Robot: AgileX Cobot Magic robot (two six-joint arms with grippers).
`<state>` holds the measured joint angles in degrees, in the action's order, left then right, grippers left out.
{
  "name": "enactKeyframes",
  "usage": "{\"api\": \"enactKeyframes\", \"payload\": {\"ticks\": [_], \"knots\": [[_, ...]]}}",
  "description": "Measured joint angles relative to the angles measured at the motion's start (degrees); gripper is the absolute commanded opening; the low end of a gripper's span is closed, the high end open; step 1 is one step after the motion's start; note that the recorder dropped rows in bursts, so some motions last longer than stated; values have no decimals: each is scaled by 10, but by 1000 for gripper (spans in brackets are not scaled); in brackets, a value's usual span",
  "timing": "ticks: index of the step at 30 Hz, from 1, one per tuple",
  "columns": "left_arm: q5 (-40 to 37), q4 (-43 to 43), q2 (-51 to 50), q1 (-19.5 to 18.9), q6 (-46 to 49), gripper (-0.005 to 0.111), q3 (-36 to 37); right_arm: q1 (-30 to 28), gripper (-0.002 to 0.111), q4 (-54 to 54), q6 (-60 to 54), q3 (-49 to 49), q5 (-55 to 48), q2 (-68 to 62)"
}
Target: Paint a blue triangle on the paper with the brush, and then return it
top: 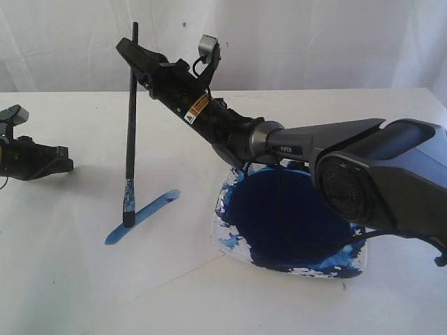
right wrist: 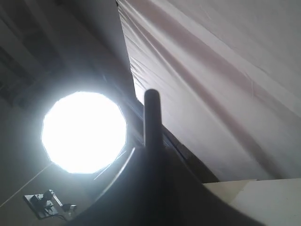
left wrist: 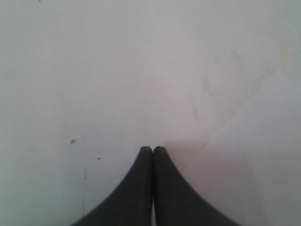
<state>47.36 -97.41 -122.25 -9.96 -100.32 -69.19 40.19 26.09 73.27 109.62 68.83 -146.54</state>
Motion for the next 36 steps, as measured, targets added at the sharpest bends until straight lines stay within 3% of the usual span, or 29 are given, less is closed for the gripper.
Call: {"api": "enactKeyframes", "payload": {"ticks": [36], "knots": [[0,0,0,0,0,0,0,1,0,-7,115,0,1,0]]}}
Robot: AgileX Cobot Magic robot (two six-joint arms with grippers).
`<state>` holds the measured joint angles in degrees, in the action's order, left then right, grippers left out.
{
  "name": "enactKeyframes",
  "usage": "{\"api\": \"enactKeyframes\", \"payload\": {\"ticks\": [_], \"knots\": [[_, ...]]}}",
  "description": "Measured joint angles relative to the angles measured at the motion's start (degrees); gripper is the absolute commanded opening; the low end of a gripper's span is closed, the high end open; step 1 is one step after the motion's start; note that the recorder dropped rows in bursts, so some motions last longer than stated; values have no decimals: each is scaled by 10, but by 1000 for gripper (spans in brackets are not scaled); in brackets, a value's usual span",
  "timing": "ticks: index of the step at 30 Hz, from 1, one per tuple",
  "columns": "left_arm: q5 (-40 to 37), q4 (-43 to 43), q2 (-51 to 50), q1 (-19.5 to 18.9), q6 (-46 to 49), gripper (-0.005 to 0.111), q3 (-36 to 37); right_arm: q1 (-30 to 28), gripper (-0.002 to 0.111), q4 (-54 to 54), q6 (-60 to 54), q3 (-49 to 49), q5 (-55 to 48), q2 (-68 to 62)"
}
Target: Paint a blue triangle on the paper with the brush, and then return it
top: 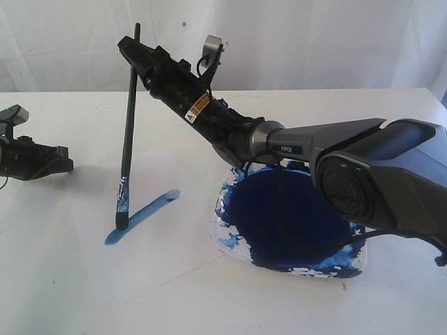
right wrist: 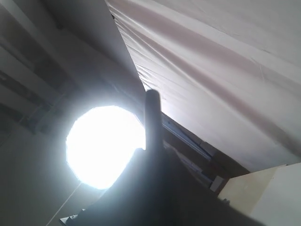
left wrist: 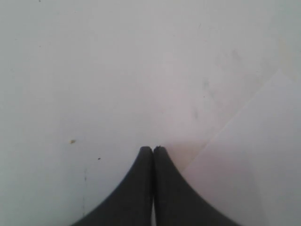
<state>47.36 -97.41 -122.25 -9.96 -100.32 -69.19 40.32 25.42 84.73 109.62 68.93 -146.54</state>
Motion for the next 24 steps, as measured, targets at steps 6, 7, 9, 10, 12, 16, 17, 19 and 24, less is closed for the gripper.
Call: {"api": "enactKeyframes", "payload": {"ticks": [6,7,9,10,12,16,17,19,24], "knots": [[0,0,0,0,0,0,0,0,0,-15,1,0,1,0],[0,0,0,0,0,0,0,0,0,-15,1,0,1,0],[0,0,0,0,0,0,0,0,0,-15,1,0,1,0],[0,0,0,0,0,0,0,0,0,-15,1,0,1,0],[0,0,0,0,0,0,0,0,0,-17,1,0,1,0],[0,0,0,0,0,0,0,0,0,-19,1,0,1,0],[0,0,0,0,0,0,0,0,0,-19,1,0,1,0],[0,0,0,0,0,0,0,0,0,-20,1,0,1,0],[0,0,0,0,0,0,0,0,0,-20,1,0,1,0]]}}
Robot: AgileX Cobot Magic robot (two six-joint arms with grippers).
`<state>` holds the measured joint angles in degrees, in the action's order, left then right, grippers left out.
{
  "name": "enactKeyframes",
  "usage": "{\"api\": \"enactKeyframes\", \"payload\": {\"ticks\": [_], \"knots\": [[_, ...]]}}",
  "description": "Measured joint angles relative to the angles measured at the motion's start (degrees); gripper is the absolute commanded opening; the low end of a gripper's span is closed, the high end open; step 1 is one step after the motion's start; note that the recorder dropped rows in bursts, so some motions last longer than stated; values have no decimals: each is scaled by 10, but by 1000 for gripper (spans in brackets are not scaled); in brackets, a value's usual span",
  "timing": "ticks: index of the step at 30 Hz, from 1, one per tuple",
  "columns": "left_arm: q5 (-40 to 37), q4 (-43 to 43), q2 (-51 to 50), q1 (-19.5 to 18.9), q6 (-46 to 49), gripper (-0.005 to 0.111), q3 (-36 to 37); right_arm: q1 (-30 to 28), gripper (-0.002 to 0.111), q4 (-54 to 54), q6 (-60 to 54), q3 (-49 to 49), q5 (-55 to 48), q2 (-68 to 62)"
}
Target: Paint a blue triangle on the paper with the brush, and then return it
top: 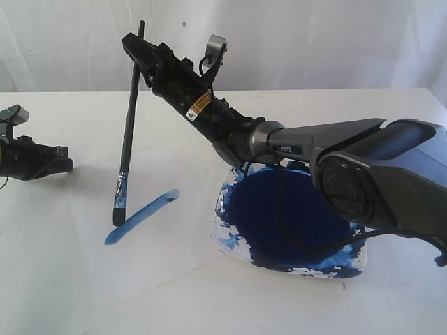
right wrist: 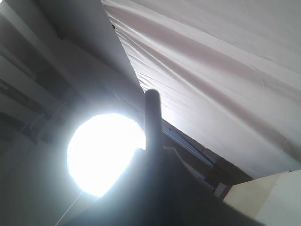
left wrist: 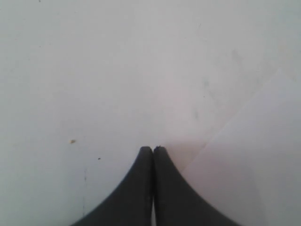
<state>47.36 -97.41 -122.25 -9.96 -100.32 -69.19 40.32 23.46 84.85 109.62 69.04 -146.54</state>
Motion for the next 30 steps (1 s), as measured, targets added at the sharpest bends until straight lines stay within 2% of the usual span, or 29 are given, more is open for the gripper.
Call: {"api": "enactKeyframes", "payload": {"ticks": [23,30], "knots": [[0,0,0,0,0,0,0,0,0,-4,2,0,-2,0],[0,0,0,0,0,0,0,0,0,-4,-62,1,-27,0]]}}
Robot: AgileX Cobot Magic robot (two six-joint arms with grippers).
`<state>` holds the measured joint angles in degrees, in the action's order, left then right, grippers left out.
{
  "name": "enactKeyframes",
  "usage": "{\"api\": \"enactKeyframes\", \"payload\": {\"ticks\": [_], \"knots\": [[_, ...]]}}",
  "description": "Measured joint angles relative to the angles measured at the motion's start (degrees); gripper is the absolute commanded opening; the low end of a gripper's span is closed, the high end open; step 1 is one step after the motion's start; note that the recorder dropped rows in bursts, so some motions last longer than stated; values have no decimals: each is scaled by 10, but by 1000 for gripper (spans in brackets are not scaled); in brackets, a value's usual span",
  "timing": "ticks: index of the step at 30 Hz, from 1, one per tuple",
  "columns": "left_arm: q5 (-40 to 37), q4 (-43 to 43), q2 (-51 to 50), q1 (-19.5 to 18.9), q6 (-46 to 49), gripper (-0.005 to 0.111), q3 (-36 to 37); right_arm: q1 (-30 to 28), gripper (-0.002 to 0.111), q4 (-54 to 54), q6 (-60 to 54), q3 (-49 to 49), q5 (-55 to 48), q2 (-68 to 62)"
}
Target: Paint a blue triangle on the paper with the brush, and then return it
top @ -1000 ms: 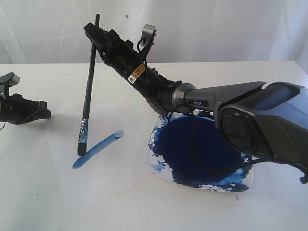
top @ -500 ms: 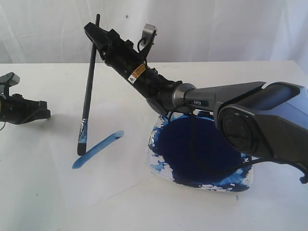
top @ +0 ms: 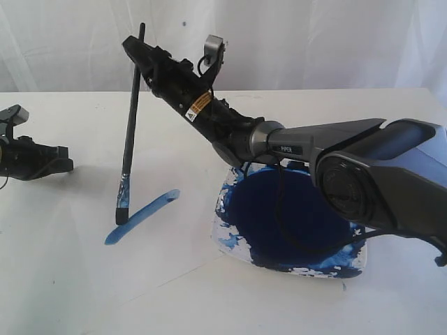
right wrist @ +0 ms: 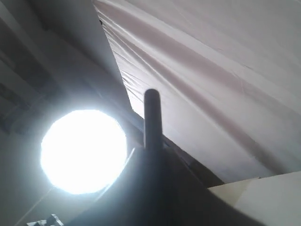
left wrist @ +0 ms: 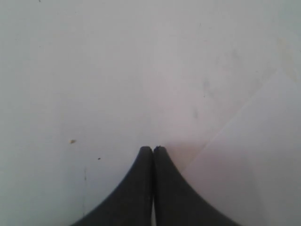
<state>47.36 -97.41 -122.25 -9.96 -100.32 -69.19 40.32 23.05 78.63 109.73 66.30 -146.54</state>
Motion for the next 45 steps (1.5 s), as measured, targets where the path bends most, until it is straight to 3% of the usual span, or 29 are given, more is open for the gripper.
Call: {"api": "enactKeyframes", "payload": {"ticks": [9,22,33,45], "knots": [[0,0,0,0,0,0,0,35,0,-2,-139,67,-125,-2],[0,0,0,0,0,0,0,9,0,-67,-147,147,-157,-30],[0,0,0,0,0,0,0,-26,0,-297,-217,149,-216,-44],[0,0,0,0,0,0,0,-25,0,-334,-301,165,-210,-103]]}}
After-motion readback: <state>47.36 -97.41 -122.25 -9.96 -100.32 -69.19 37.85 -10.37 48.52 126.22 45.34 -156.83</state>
